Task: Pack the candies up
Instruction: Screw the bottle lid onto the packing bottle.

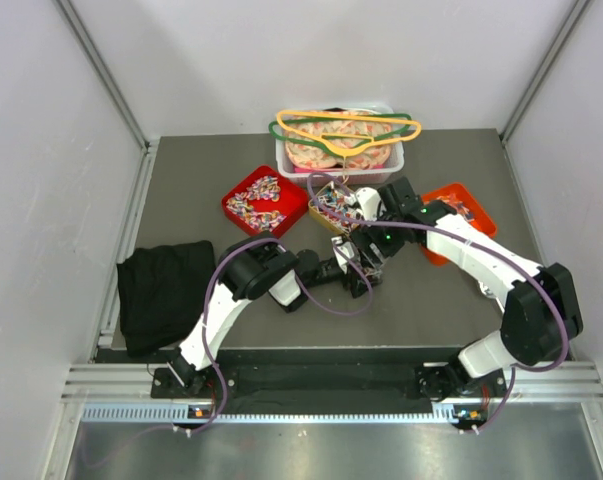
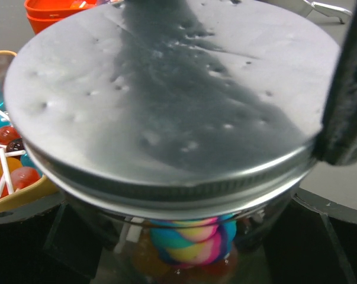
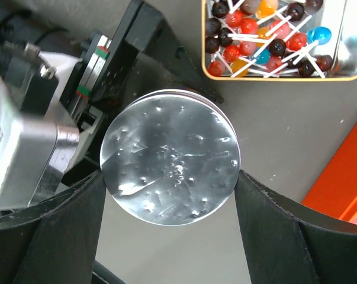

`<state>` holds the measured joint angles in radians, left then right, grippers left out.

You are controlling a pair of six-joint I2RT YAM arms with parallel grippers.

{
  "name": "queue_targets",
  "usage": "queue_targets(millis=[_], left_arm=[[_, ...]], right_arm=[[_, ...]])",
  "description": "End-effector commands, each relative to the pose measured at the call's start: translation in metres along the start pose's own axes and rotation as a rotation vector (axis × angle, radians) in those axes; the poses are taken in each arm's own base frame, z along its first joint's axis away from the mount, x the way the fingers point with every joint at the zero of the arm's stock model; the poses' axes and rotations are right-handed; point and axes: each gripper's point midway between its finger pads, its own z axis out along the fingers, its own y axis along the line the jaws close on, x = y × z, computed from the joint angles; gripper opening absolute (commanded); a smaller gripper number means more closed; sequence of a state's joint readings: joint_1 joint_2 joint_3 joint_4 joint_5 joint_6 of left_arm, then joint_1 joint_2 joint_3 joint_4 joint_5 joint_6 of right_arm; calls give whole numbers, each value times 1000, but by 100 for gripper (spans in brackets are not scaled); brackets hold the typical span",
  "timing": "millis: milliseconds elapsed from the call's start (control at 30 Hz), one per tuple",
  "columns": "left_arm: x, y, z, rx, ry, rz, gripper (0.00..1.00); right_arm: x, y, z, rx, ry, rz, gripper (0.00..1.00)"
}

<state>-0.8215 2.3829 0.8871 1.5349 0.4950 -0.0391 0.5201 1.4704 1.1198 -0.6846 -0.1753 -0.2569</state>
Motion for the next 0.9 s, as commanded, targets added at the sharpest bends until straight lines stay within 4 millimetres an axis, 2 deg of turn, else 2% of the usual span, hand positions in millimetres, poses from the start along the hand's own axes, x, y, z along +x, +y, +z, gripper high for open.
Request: queue_targets(millis=[0, 100, 133, 200, 233, 467, 600, 733, 867], left_arm=[[1, -8, -8, 8, -64, -38, 98], [1, -8, -8, 8, -64, -38, 98], [1, -8, -8, 8, -65, -37, 98], [0, -8, -8, 8, -66, -38, 98], [0, -8, -7, 8, -66, -38, 98], [1, -9, -7, 9, -64, -38, 98], [1, -8, -8, 8, -64, -37, 98], [2, -8, -8, 9, -61, -38, 98], [2, -9, -7, 12, -62, -39, 98]], right_arm=[[-4, 2, 3, 29, -25, 93, 70], [-2, 4, 3, 13, -20, 64, 82], [-1, 5, 1, 6, -17, 53, 85], [-4, 8, -3, -18, -27, 17, 97], [-5, 10, -7, -24, -35, 3, 99], [-10, 18, -25, -72, -60, -94, 99], [-3, 22, -35, -113, -18, -211, 99], [4, 5, -37, -61, 37, -333, 99], [-7, -8, -39, -15, 33, -448, 99]])
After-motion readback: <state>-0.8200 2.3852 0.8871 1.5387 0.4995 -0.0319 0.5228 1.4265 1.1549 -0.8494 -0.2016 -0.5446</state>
